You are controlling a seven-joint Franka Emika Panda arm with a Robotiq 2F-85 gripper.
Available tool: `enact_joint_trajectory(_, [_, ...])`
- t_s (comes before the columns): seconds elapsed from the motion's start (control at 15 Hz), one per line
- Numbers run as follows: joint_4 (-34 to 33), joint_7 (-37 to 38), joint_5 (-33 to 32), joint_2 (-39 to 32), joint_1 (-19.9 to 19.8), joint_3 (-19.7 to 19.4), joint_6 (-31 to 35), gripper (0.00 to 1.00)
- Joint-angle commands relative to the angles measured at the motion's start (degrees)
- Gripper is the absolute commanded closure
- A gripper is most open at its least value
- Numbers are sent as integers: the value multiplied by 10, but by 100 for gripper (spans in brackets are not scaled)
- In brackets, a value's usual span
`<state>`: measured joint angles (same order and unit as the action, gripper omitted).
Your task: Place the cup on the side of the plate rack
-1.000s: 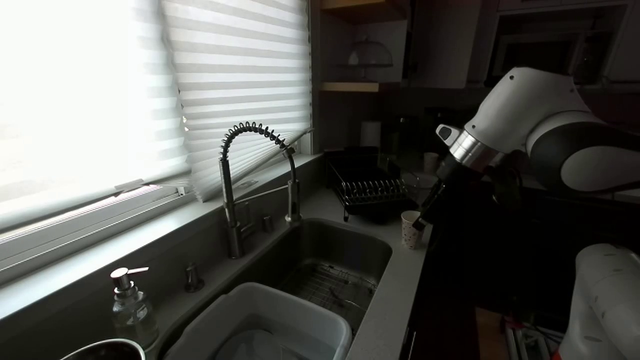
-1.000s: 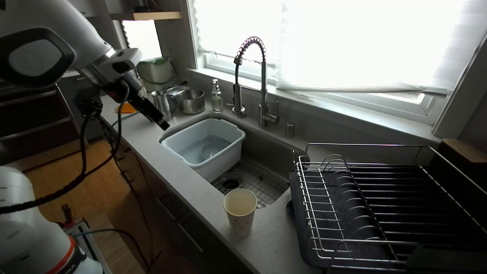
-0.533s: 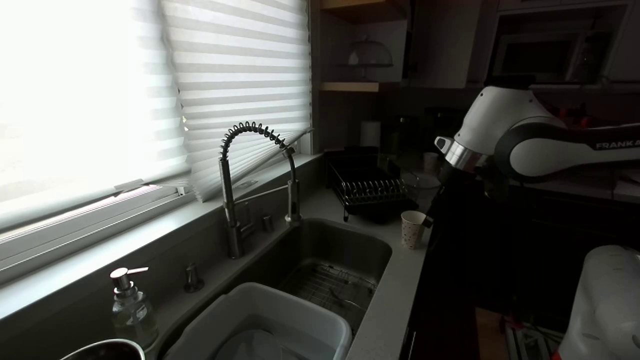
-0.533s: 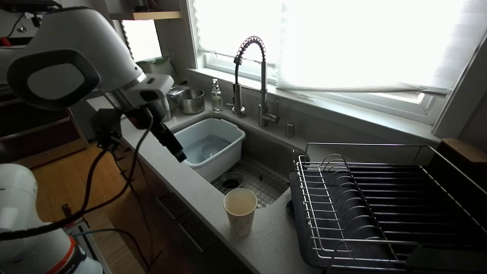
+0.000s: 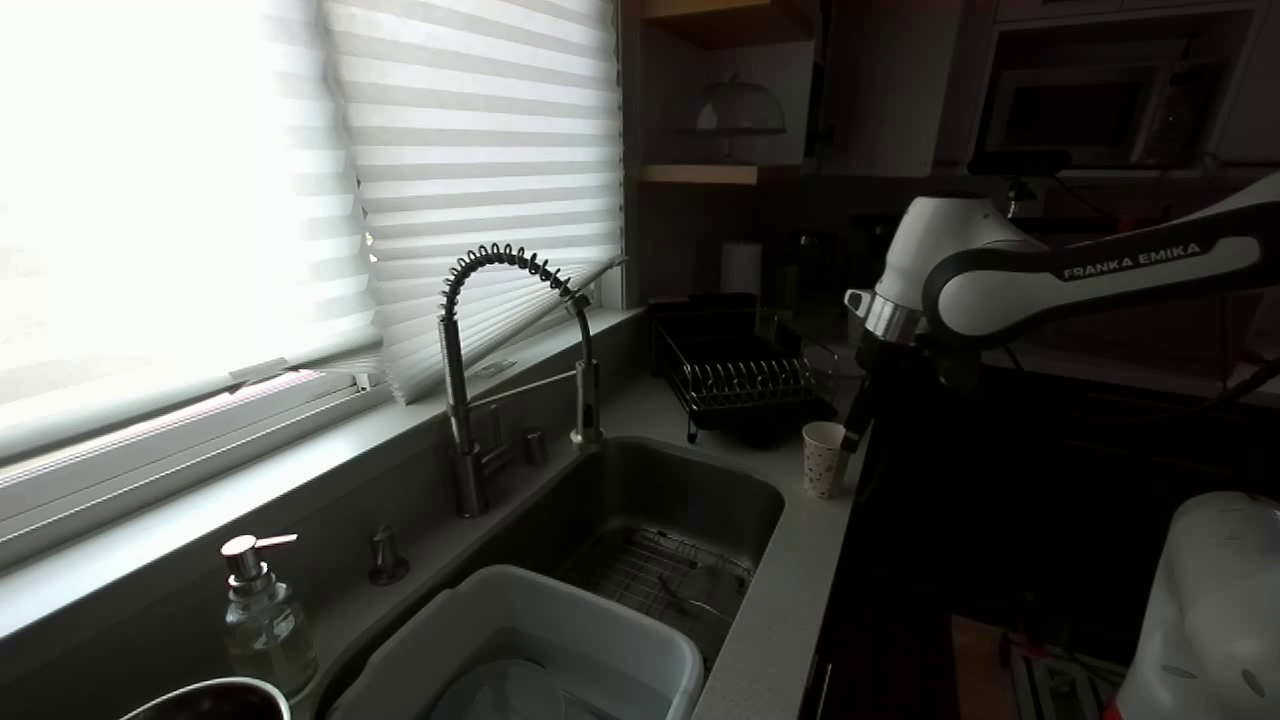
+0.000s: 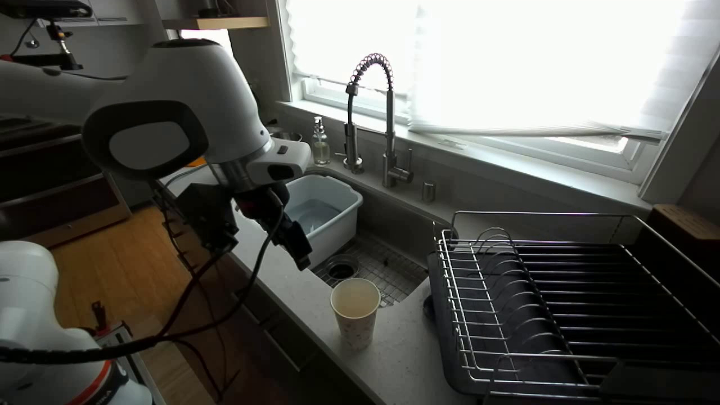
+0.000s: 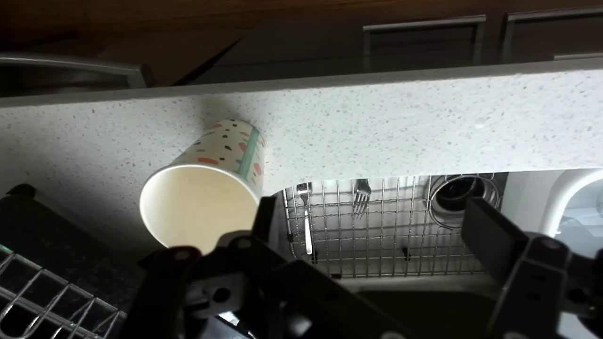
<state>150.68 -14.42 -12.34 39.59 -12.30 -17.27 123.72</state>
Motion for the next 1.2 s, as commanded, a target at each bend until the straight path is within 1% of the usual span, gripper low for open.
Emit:
enact_joint_trajectory(0.0, [-32, -9, -33, -71, -22, 0, 30, 0])
enact_joint_trajectory(0.13, [-41, 4, -50, -98, -35, 5, 40, 0])
enact_joint_trajectory(0.27, [-49, -1, -50, -117, -38, 2, 43, 0])
enact_joint_trajectory(0.4, [-56, 16, -72, -145, -53, 7, 57, 0])
enact_joint_trajectory(0.53, [-58, 20, -70, -170, -54, 2, 79, 0])
enact_joint_trajectory(0.87, [-52, 25, -57, -217, -45, 11, 130, 0])
enact_joint_trajectory(1.13, [-36, 44, -40, -227, -27, 31, 188, 0])
